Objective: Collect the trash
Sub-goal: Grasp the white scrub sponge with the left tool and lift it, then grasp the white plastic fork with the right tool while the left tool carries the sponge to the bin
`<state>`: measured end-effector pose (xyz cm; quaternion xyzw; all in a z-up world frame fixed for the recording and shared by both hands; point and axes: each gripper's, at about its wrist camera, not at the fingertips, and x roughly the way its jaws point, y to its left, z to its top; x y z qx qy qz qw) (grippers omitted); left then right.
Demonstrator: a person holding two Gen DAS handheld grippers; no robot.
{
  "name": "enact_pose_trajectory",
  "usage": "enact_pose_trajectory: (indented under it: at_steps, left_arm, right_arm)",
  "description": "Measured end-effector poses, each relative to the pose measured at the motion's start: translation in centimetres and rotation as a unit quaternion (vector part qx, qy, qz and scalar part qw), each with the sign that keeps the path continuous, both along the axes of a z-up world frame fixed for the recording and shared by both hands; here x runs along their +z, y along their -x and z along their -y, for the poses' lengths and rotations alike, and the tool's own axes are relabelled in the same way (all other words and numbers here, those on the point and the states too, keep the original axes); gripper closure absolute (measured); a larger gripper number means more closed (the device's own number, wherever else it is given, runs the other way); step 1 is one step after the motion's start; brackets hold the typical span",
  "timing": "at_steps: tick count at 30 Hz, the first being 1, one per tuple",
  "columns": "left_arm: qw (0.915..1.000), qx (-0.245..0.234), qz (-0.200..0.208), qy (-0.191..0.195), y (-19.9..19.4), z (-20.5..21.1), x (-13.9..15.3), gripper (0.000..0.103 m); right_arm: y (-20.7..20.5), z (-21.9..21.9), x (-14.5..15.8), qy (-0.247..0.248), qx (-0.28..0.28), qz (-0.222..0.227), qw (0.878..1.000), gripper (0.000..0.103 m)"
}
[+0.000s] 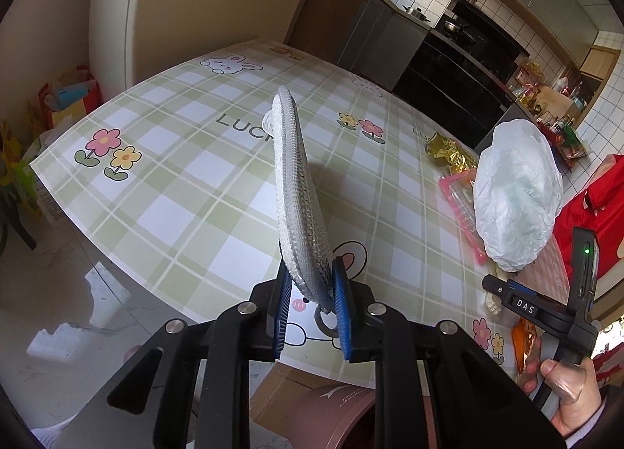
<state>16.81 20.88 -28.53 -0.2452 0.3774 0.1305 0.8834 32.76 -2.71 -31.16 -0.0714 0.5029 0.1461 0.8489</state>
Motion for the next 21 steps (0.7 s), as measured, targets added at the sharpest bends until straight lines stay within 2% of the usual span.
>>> enact_pose_trajectory:
  at_steps: [3, 4, 13, 21]
  left_arm:
    - [1.0000, -0.001, 0.004, 0.001, 0.1, -0.2, 0.1, 0.084]
    - [1.0000, 0.000, 0.006, 0.002, 0.2, -0.2, 0.2, 0.085]
    - [0.9995, -0.020, 0.023, -0.011, 1.6, 0.7, 2.4, 0.087]
    - [0.9972, -0.058, 0.041, -0.020, 3.5, 3.2, 5.5, 0.087]
  right_arm:
    - [0.6, -0.5, 0.1, -0.003, 0.013, -0.003, 1.000, 0.075]
    - [0.8, -0.5, 0.0, -0.006, 0.016, -0.005, 1.000, 0.077]
    - [4.1, 1.5, 0.8, -0.070, 0.017, -0.030, 0.997, 0.079]
    - [7.5, 3.5, 3.5, -0.108, 0.023, -0.017, 0.994, 0.080]
